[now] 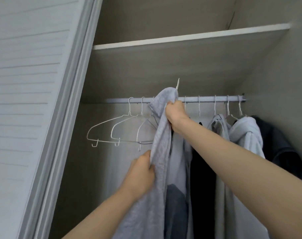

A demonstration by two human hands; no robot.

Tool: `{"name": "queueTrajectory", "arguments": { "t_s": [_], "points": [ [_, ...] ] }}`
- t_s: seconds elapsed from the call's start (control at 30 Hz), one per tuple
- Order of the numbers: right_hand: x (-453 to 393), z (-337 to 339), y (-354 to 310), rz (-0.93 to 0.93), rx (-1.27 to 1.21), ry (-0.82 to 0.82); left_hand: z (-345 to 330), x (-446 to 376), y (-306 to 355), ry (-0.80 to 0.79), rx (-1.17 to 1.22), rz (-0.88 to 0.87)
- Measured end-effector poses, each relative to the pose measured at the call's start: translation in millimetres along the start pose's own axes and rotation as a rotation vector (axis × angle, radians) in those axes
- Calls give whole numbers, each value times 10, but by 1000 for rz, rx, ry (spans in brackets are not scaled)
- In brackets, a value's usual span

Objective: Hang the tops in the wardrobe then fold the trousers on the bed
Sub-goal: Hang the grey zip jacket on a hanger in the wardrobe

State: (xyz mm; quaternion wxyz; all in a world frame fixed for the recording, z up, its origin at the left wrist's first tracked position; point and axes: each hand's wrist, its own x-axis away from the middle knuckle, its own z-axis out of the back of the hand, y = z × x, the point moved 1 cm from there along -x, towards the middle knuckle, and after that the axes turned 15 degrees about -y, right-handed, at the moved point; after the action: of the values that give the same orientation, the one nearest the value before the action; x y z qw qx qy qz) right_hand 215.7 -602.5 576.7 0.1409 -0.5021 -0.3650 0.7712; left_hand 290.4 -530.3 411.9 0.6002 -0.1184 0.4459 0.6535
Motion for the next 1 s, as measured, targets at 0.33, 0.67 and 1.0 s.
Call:
{"name": "queueTrajectory", "arguments": {
  "t_s": [0.33, 0.67, 1.0],
  "points": [
    [-562, -87, 529, -40, 424, -105, -556, -538, -578, -56, -202, 19],
    [-665, -197, 796, -155, 346, -24, -557, -389, -927, -59, -137, -36],
    [-193, -215, 886, -56, 351, -62, -482, 171, -887, -150, -111, 53]
  ]
}}
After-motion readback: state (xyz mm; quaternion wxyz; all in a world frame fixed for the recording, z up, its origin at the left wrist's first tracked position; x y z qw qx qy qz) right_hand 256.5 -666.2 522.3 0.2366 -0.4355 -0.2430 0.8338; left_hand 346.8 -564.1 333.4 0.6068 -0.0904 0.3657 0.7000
